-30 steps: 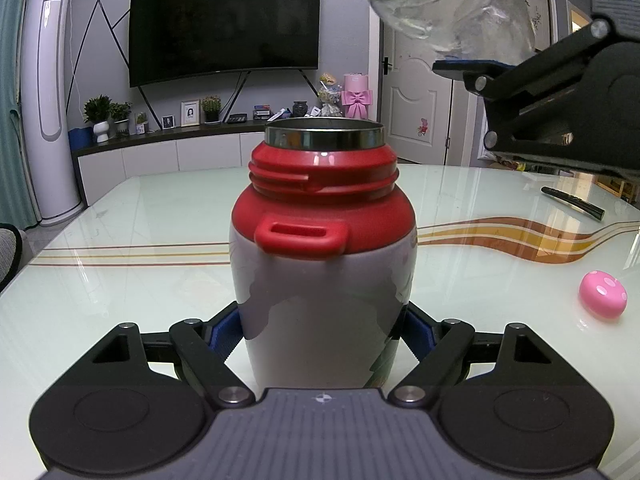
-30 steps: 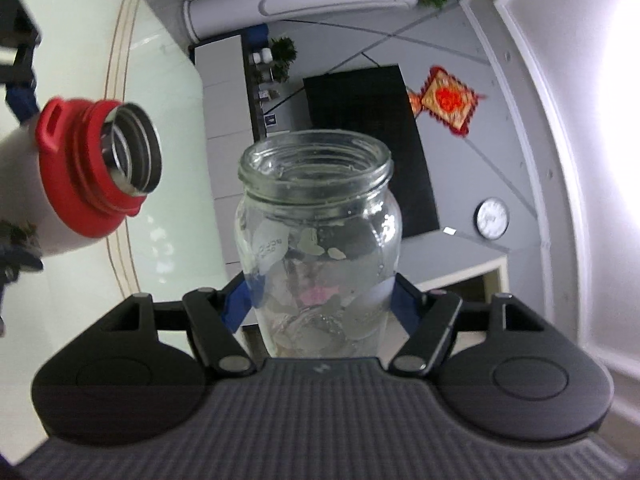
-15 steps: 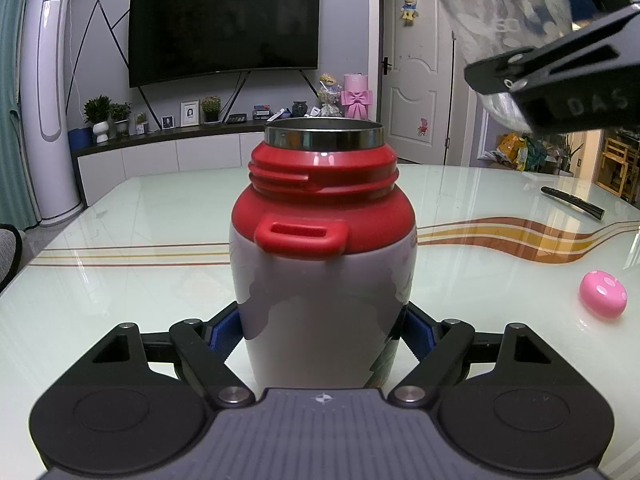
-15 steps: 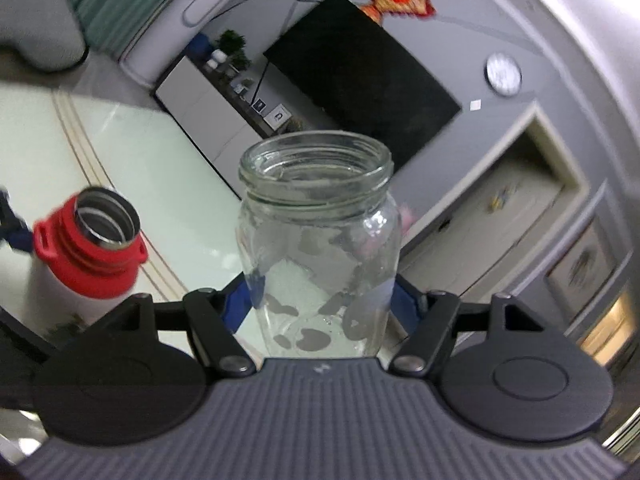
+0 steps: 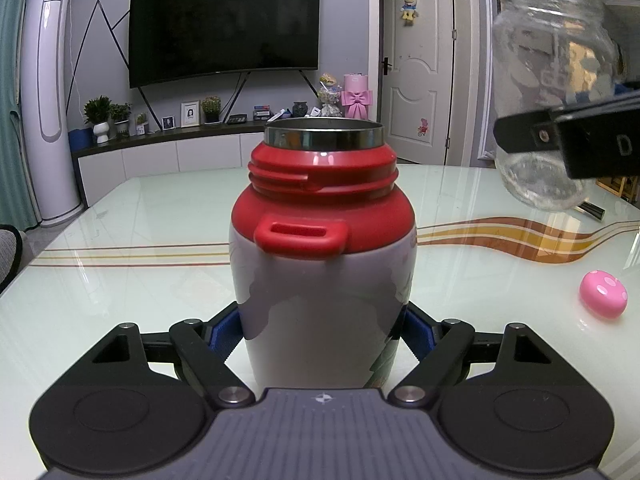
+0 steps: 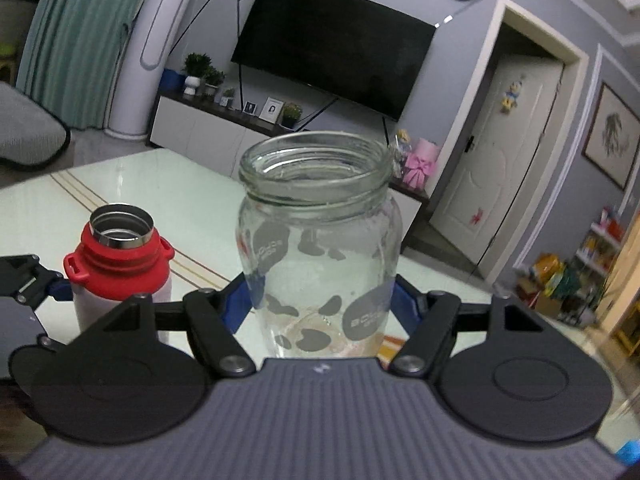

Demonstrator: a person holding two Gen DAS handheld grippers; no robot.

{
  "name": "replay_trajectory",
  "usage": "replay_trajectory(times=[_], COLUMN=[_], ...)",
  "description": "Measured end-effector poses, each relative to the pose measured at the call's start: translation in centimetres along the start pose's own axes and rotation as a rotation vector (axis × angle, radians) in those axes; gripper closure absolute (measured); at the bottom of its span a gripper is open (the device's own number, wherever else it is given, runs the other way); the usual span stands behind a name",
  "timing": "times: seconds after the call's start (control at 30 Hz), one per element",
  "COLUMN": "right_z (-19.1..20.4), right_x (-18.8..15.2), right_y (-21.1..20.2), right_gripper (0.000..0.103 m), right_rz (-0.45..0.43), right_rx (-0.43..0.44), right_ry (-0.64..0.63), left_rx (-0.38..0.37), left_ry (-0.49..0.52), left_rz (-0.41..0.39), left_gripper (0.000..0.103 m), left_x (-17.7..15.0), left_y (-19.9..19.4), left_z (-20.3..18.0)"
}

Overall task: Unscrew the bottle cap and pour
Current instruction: 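Lower the upright jar onto the table beside the thermos with the right gripper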

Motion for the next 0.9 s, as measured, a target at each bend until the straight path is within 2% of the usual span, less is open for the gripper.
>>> replay_trajectory(times=[0.47,0.9], right_z=[-1.0,-1.6], right_x=[-2.3,-2.7], right_y=[-0.1,-0.3], right_gripper=[0.033,0.033], right_rz=[0.018,-0.001], right_rx=[0.022,0.018], right_ry=[0.148,0.211], left_rx=[0.003,0.004], left_ry=[0.002,0.001], left_rz=[-0.002,-0.002], left_gripper=[0.02,0.02], left_x=[0.0,-0.1], left_y=[0.0,-0.2], left_z=[0.1,0.1])
Point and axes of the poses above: each gripper's, at about its wrist camera, not at the fingertips, and y roughly the way its jaws point, z to its left, x to its top, the point moved 1 cm from there along y, roughly the way its jaws point, and after that the axes turned 9 degrees about -z, right-handed, at the moved point
